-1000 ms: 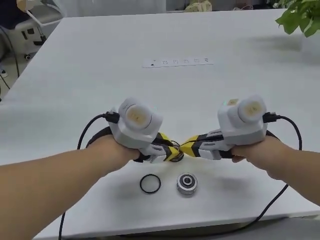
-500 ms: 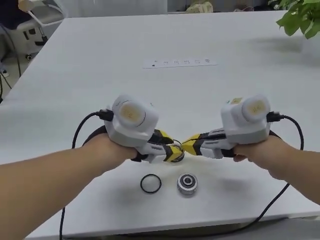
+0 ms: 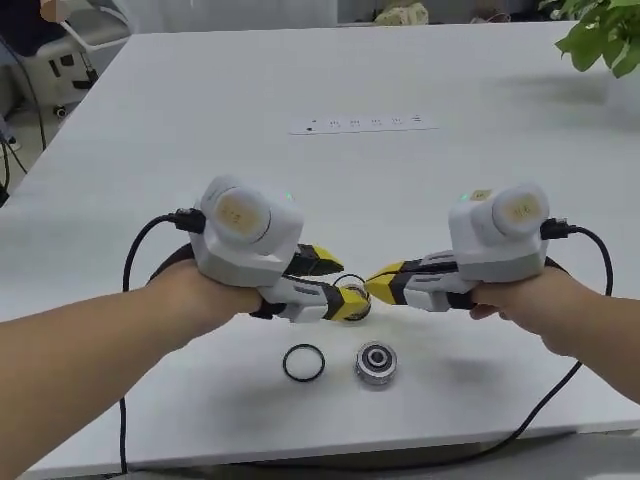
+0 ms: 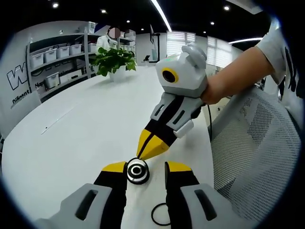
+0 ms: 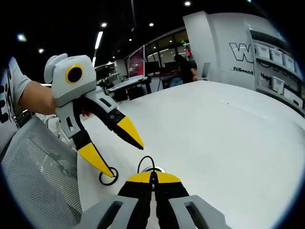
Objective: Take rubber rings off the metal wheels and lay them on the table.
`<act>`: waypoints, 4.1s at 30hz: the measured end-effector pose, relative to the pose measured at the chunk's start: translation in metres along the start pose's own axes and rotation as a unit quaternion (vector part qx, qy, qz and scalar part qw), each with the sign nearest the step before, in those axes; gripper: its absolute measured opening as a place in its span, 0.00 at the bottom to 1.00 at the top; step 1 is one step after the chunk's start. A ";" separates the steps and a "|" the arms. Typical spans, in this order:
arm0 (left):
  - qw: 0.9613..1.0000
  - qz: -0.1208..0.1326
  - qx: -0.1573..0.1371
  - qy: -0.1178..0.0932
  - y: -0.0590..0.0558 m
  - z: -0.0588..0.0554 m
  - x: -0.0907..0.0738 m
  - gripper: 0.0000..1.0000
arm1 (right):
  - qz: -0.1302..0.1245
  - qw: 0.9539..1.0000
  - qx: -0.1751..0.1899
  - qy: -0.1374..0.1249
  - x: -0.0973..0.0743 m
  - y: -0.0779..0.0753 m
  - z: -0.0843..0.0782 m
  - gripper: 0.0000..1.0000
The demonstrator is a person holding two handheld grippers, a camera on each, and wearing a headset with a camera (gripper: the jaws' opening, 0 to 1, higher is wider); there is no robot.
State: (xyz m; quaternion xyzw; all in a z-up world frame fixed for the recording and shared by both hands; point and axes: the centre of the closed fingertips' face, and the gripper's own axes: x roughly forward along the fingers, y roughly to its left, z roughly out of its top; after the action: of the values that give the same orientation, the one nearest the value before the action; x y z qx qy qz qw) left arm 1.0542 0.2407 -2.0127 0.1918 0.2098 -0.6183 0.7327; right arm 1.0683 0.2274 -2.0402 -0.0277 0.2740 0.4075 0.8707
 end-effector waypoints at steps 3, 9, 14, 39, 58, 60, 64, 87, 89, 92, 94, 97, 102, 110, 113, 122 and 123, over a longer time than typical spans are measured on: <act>1.000 0.002 0.000 -0.005 -0.001 0.002 -0.005 0.29 | 0.001 1.000 0.000 -0.002 -0.001 0.000 0.001 0.00; 1.000 0.004 0.005 -0.011 -0.003 0.006 -0.013 0.33 | 0.005 1.000 0.000 -0.006 -0.002 0.004 0.004 0.00; 1.000 0.004 0.006 -0.020 -0.006 0.010 -0.020 0.35 | 0.006 1.000 0.000 -0.009 -0.002 0.006 0.007 0.00; 0.999 0.012 -0.011 -0.033 -0.017 0.003 -0.065 0.51 | 0.027 0.999 0.000 -0.024 -0.007 0.025 0.021 0.00; 0.999 0.015 -0.025 -0.032 -0.027 -0.009 -0.085 0.59 | 0.050 0.998 0.005 -0.022 -0.005 0.045 0.025 0.00; 0.999 0.016 -0.022 -0.031 -0.028 -0.010 -0.087 0.60 | 0.054 0.998 0.007 -0.021 -0.004 0.048 0.024 0.00; 0.999 0.020 -0.022 -0.030 -0.028 -0.012 -0.090 0.60 | 0.059 0.998 0.011 -0.017 -0.001 0.051 0.022 0.00; 0.999 0.027 -0.023 -0.024 -0.034 -0.025 -0.100 0.61 | 0.090 0.995 0.033 0.015 0.012 0.071 0.007 0.00; 0.999 0.026 -0.024 -0.024 -0.035 -0.026 -0.100 0.61 | 0.091 0.995 0.034 0.017 0.013 0.071 0.006 0.00; 0.999 0.026 -0.024 -0.021 -0.036 -0.029 -0.100 0.61 | 0.094 0.995 0.038 0.023 0.014 0.073 0.003 0.00; 0.999 0.026 -0.025 -0.021 -0.036 -0.030 -0.101 0.61 | 0.096 0.994 0.039 0.026 0.015 0.074 0.001 0.00; 0.999 0.027 -0.025 -0.020 -0.036 -0.030 -0.101 0.61 | 0.098 0.994 0.040 0.028 0.017 0.076 0.001 0.00; 0.999 0.027 -0.027 -0.020 -0.036 -0.032 -0.102 0.61 | 0.101 0.993 0.043 0.034 0.019 0.077 -0.002 0.00; 0.999 0.026 -0.027 -0.017 -0.037 -0.035 -0.102 0.61 | 0.106 0.992 0.053 0.045 0.022 0.081 -0.008 0.00; 0.999 0.026 -0.026 -0.016 -0.037 -0.036 -0.102 0.60 | 0.108 0.991 0.056 0.048 0.023 0.082 -0.009 0.00; 0.999 0.026 -0.029 -0.016 -0.038 -0.038 -0.103 0.60 | 0.109 0.990 0.063 0.059 0.025 0.082 -0.015 0.00; 0.999 0.026 -0.030 -0.016 -0.038 -0.038 -0.103 0.60 | 0.109 0.990 0.063 0.060 0.026 0.082 -0.016 0.00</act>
State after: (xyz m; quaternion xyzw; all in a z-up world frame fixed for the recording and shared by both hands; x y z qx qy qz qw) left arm 0.9989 0.3404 -1.9896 0.1651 0.2121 -0.5954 0.7572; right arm 1.0152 0.2954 -2.0522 0.0331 0.3520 0.4795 0.8032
